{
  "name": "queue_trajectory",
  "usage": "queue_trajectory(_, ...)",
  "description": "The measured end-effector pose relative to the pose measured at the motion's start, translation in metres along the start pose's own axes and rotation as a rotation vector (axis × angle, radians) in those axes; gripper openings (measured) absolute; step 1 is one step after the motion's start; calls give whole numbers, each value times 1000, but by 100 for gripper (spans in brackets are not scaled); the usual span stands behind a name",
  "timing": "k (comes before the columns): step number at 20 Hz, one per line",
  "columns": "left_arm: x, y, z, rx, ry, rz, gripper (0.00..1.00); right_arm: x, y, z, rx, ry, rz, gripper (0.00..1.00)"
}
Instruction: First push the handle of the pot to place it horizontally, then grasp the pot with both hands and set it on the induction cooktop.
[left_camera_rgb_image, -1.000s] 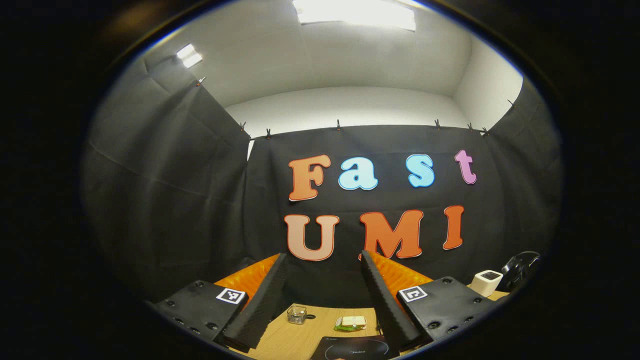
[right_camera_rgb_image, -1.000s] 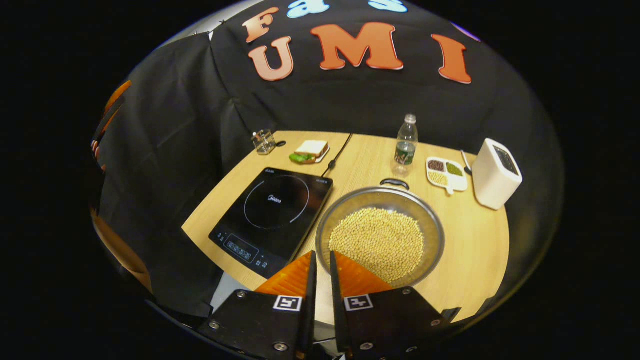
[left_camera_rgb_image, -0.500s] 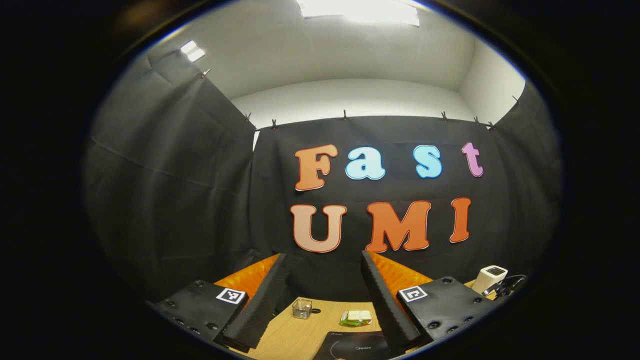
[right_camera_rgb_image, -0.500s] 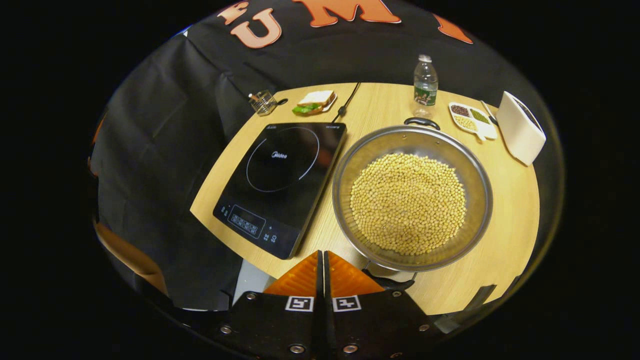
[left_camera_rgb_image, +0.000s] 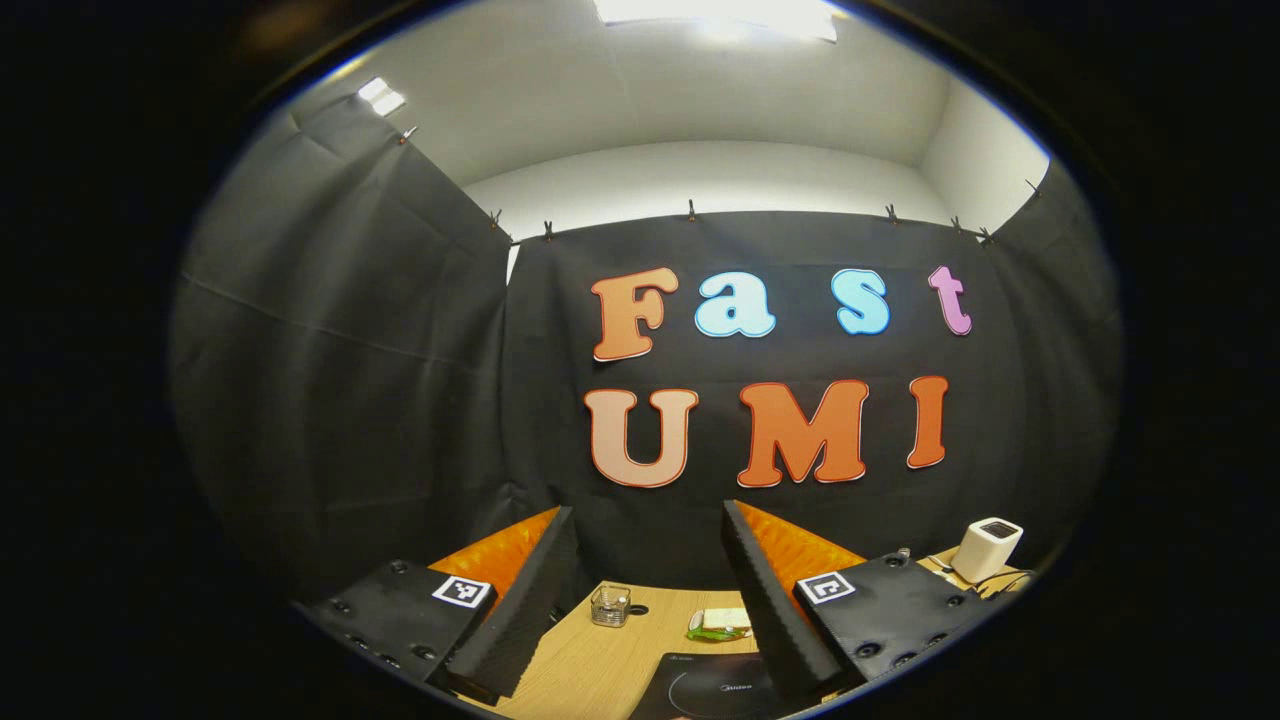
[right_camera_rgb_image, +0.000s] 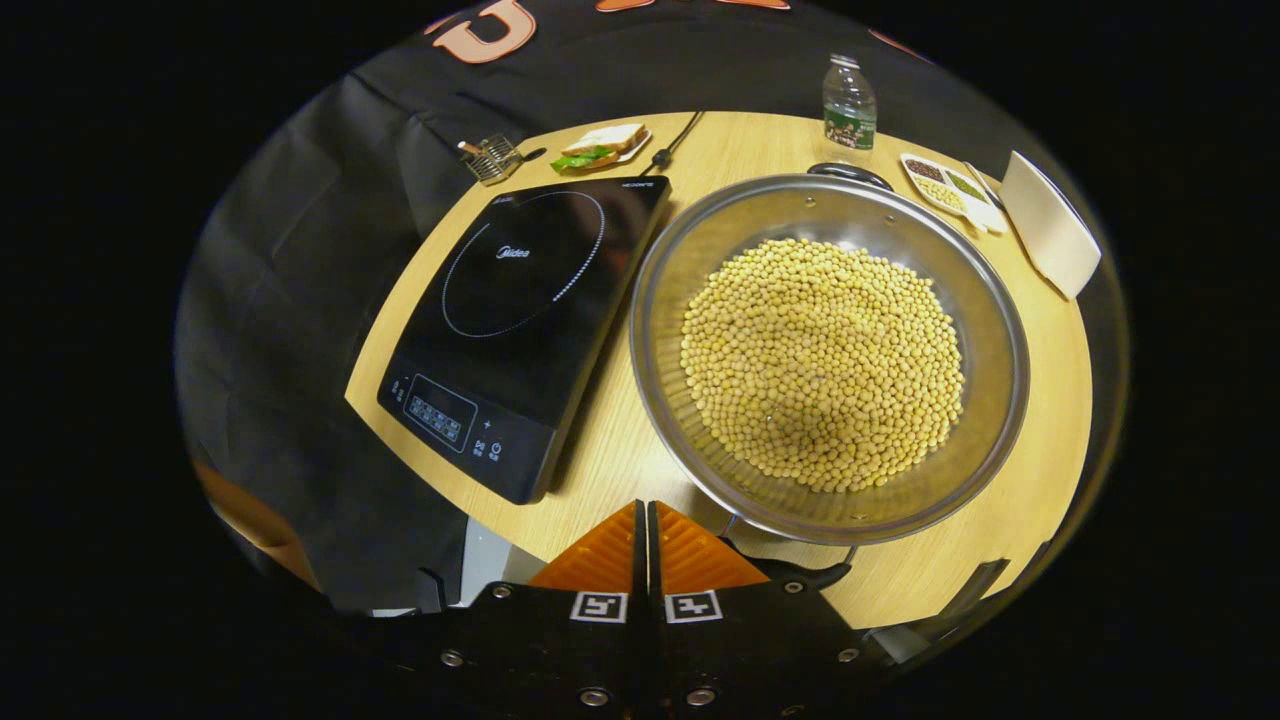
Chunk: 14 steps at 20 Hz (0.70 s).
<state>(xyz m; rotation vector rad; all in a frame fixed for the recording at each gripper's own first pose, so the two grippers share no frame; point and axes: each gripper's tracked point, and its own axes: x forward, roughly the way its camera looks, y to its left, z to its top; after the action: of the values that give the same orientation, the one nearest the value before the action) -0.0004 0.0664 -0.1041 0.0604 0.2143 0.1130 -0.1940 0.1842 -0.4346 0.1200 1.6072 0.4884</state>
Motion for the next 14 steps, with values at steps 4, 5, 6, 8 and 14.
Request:
queue_trajectory(4,5,-5,-8,6,11,-9,99,8,-10,-5,51,27,7,0)
queue_trajectory(5,7,-7,-10,6,17,-12,99,8,-9,-5,60,27,16,0)
queue_trajectory(6,8,-9,-13,6,23,-16,99,8,-11,-5,60,26,17,0)
queue_trajectory(8,11,-14,-18,4,40,-26,99,9,-16,-5,61,24,6,0)
queue_trajectory(14,19,-15,-32,-4,74,-32,99,7,-43,-22,122,50,-14,0)
